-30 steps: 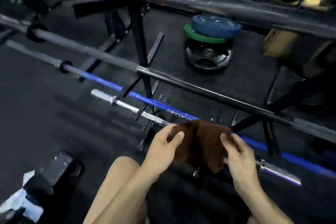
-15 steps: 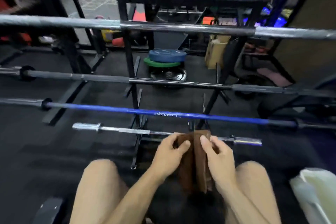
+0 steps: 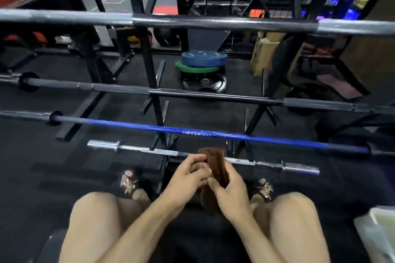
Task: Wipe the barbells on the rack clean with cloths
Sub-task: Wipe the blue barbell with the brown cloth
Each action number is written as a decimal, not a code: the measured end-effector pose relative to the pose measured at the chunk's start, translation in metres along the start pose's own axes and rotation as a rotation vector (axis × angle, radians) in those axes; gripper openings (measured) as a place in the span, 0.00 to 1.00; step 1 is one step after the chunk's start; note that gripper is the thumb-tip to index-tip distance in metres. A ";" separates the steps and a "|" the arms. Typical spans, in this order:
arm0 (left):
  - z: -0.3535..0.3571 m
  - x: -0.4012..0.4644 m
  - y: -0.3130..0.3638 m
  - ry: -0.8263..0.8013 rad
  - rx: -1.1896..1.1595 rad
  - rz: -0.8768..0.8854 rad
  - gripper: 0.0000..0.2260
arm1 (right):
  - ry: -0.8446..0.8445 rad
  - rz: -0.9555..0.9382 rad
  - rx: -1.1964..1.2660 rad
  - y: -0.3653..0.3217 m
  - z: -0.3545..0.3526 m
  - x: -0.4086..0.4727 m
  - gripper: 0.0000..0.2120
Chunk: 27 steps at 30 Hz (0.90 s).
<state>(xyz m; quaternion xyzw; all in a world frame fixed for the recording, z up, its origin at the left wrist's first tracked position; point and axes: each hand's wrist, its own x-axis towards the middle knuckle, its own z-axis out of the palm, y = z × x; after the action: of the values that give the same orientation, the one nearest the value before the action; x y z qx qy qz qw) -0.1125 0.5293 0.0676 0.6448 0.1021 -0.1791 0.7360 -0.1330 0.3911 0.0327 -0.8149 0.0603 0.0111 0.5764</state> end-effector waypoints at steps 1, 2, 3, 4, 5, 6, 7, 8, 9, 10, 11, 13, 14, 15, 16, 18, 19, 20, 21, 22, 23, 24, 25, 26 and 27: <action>-0.005 0.012 -0.003 -0.026 0.037 -0.003 0.15 | 0.018 0.051 0.028 0.006 0.004 0.011 0.27; -0.010 0.025 -0.006 -0.054 0.104 0.007 0.17 | 0.019 0.094 0.046 0.011 0.008 0.020 0.25; -0.017 0.040 -0.008 -0.095 0.190 0.027 0.17 | 0.022 0.135 0.051 0.018 0.012 0.031 0.21; -0.026 0.057 -0.011 -0.148 0.294 0.050 0.16 | 0.032 0.174 0.074 0.026 0.014 0.044 0.17; -0.034 0.073 -0.012 -0.192 0.393 0.068 0.15 | 0.050 0.231 0.102 0.036 0.015 0.058 0.13; -0.045 0.090 -0.014 -0.206 0.492 0.070 0.15 | 0.072 0.294 0.130 0.047 0.012 0.072 0.09; -0.056 0.105 -0.014 -0.200 0.583 0.060 0.14 | 0.124 0.355 0.148 0.054 0.007 0.086 0.06; -0.068 0.120 -0.014 -0.179 0.652 0.043 0.15 | 0.210 0.398 0.136 0.061 -0.002 0.101 0.08; -0.080 0.134 -0.013 -0.158 0.703 0.024 0.14 | 0.315 0.420 0.072 0.063 -0.012 0.115 0.15; -0.089 0.147 -0.010 -0.133 0.764 0.013 0.13 | 0.401 0.400 -0.034 0.061 -0.023 0.126 0.20; -0.098 0.159 -0.006 -0.107 0.825 0.010 0.13 | 0.456 0.338 -0.162 0.055 -0.031 0.134 0.19; -0.111 0.182 -0.001 -0.052 0.871 -0.021 0.16 | 0.412 0.134 -0.530 0.044 -0.038 0.150 0.14; -0.116 0.188 0.000 -0.014 0.853 -0.051 0.20 | 0.318 0.054 -0.730 0.040 -0.036 0.160 0.15; -0.122 0.194 -0.002 0.027 0.828 -0.073 0.24 | 0.230 0.020 -0.887 0.039 -0.034 0.170 0.18; -0.127 0.198 -0.007 0.067 0.810 -0.080 0.27 | 0.186 0.000 -0.977 0.038 -0.036 0.179 0.20; -0.132 0.204 -0.017 0.121 0.838 -0.048 0.26 | 0.211 -0.006 -1.006 0.042 -0.045 0.194 0.21; -0.131 0.205 -0.021 0.131 0.889 -0.015 0.23 | 0.261 0.013 -0.997 0.045 -0.049 0.197 0.21; -0.128 0.206 -0.022 0.131 0.964 0.031 0.21 | 0.317 0.032 -0.997 0.048 -0.051 0.199 0.22; -0.125 0.207 -0.023 0.119 1.029 0.091 0.21 | 0.358 0.027 -1.014 0.051 -0.050 0.199 0.23; -0.121 0.208 -0.022 0.106 1.078 0.135 0.22 | 0.369 0.015 -1.035 0.055 -0.043 0.198 0.23; -0.119 0.209 -0.022 0.094 1.113 0.164 0.23 | 0.363 0.014 -1.045 0.061 -0.033 0.198 0.23; -0.118 0.210 -0.023 0.088 1.140 0.172 0.25 | 0.355 0.033 -1.031 0.068 -0.023 0.197 0.22; -0.120 0.212 -0.025 0.089 1.158 0.162 0.26 | 0.356 0.056 -0.992 0.075 -0.013 0.197 0.21; -0.121 0.212 -0.025 0.084 1.171 0.143 0.26 | 0.370 0.073 -0.931 0.080 -0.005 0.197 0.21; -0.121 0.213 -0.025 0.078 1.175 0.119 0.27 | 0.402 0.087 -0.860 0.082 0.000 0.199 0.20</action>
<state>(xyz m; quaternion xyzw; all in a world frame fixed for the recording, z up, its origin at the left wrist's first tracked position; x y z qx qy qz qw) 0.0817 0.6182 -0.0544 0.9551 -0.0236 -0.1401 0.2601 0.0550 0.3477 -0.0619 -0.9623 0.1947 -0.0988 0.1625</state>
